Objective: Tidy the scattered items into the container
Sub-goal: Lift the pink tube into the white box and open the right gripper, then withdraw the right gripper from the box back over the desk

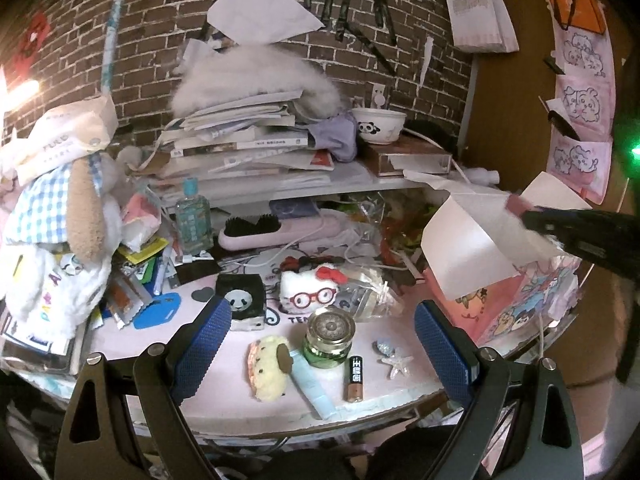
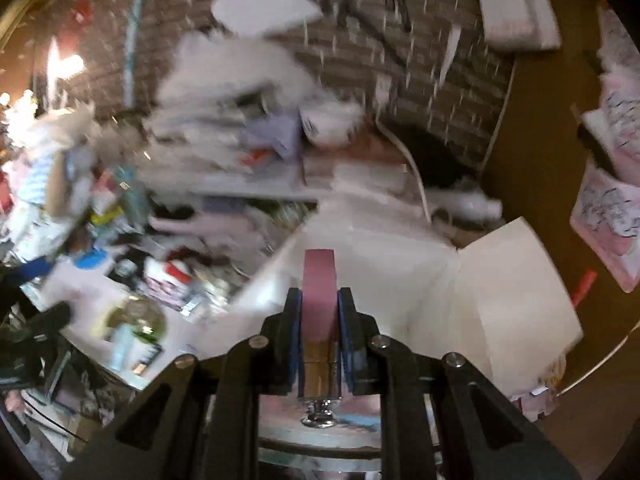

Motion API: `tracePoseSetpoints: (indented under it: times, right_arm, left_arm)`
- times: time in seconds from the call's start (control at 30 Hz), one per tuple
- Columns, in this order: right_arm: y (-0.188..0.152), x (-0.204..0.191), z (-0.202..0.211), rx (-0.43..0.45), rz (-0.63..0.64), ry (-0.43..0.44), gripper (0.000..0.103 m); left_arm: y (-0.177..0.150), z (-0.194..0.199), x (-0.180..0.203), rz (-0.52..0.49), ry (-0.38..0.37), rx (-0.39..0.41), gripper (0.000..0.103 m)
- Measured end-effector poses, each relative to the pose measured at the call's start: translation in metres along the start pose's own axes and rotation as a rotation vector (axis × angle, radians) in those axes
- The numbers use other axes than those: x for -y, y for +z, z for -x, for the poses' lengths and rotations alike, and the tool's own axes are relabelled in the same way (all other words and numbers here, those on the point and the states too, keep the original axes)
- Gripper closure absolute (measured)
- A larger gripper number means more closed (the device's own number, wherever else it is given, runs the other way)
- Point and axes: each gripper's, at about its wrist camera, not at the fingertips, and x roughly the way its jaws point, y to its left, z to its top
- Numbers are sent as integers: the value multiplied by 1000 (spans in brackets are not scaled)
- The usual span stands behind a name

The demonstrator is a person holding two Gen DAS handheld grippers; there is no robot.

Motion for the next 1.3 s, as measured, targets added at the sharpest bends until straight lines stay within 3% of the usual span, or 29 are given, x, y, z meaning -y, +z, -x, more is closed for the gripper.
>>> tracePoseSetpoints:
  times: [0.27,0.6,0.87,1.3]
  right_arm:
    - [12,23,-80,-286,53,-20,88]
    - [4,24,-135,-521,76,30,88]
    - [0,24,-135,-564,90,44,88]
    - [3,24,-106,-489,102,27,88]
  left_arm:
    - [-1,-6,1,-6,4,-11,11]
    - [-2,-9,0,-3,8,-23,11]
    - [-3,-11,-1,4,11,-26,11]
    - [-3,-11,-2,1,20,-30,11]
